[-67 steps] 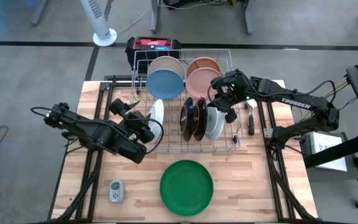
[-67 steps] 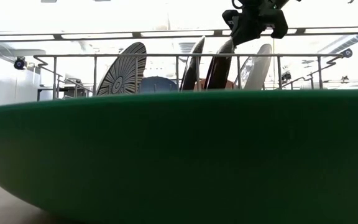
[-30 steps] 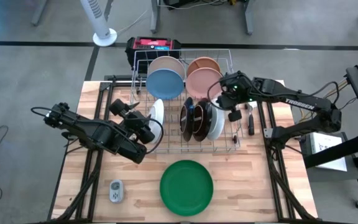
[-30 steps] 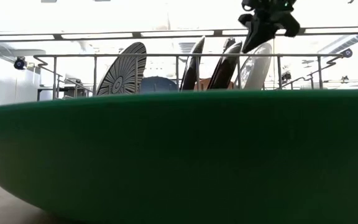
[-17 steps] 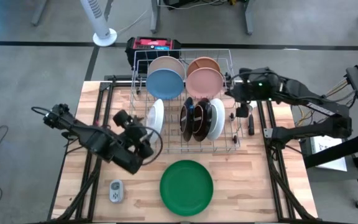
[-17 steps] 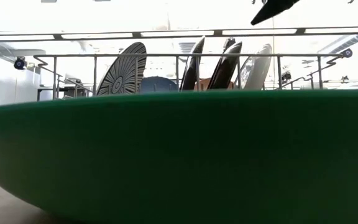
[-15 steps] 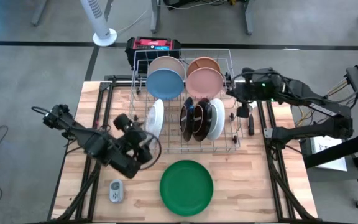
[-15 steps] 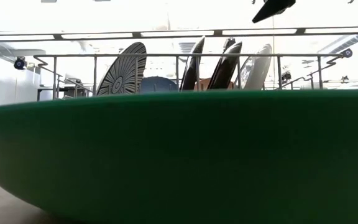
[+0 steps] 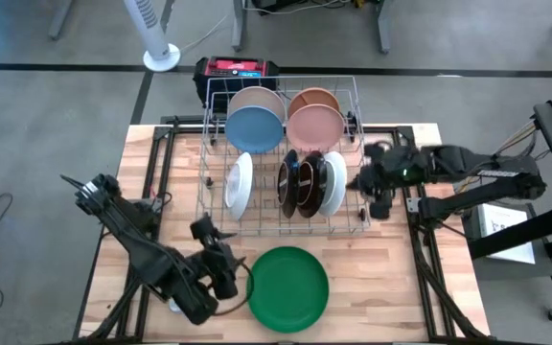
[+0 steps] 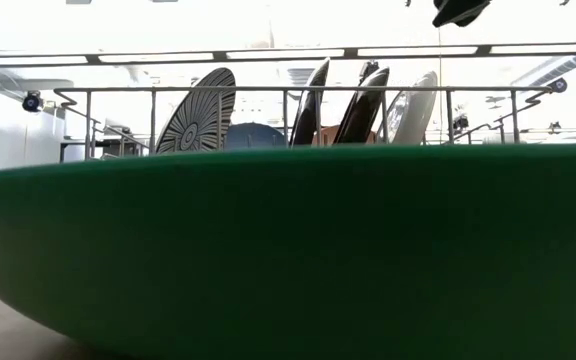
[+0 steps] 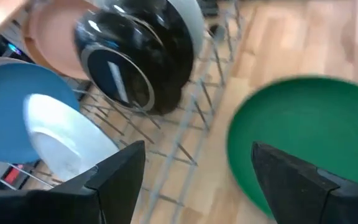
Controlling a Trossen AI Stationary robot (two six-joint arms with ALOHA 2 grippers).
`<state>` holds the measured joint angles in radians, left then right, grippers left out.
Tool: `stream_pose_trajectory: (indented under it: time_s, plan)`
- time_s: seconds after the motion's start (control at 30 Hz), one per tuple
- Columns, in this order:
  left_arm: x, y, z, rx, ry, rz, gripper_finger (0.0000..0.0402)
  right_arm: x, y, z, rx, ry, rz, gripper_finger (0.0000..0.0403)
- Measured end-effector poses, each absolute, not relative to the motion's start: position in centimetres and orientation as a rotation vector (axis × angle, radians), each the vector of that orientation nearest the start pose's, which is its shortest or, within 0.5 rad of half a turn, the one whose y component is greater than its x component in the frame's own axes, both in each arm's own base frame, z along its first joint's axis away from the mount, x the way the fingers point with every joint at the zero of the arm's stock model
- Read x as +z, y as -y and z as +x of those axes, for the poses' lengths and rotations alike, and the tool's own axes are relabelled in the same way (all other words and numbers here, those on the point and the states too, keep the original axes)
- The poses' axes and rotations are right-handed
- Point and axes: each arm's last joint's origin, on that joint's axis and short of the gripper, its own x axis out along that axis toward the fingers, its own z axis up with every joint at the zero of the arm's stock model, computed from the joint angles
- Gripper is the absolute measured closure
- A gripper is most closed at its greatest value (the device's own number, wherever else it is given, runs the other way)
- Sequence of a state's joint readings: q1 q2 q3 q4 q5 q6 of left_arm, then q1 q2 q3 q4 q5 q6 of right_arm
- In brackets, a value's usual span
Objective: Sort dishes
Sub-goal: Put the green plate into the dish rack
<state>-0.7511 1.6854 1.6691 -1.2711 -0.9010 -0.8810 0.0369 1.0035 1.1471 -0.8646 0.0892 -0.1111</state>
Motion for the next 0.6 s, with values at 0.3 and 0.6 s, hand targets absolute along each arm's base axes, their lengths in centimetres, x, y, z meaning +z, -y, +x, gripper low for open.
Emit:
stream_pose_trajectory:
  time_s: [0.3, 0.6]
  plan:
    - [31.4, 22.5, 25.2, 0.434, -0.809, 0.066, 0.0139, 32.2, -5.2, 17.9, -0.028, -0.795, 0.002, 0.0403]
    - [29.6, 24.4, 24.8, 0.421, -0.873, -0.003, 0.0166, 28.5, -8.3, 16.9, -0.072, -0.839, 0.181, 0.0403]
